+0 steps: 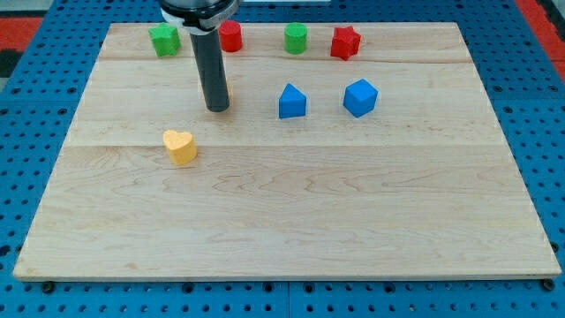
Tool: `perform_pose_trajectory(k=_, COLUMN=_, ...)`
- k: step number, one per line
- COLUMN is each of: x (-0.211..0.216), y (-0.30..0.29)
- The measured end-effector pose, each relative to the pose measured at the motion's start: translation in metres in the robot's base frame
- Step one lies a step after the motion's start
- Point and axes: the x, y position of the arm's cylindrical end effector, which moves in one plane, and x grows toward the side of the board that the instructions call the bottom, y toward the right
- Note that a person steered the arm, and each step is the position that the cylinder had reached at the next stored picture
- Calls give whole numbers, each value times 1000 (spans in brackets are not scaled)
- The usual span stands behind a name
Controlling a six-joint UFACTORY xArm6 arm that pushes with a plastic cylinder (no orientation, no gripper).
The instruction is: Adjust the yellow blocks to form a horizontal line
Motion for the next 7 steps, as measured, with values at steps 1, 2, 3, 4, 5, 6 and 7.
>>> perform_pose_trajectory(k=1, x=58, y=37)
perform_pose_trajectory(k=2, x=120, y=27)
perform_pose_trajectory(k=3, x=98, y=-56)
perform_pose_trajectory(k=4, x=44, y=-101)
perform_pose_trajectory(k=5, x=33, y=-83)
perform_pose_trajectory(k=6, x=41, y=-65)
perform_pose_trajectory(k=7, x=39, y=-43)
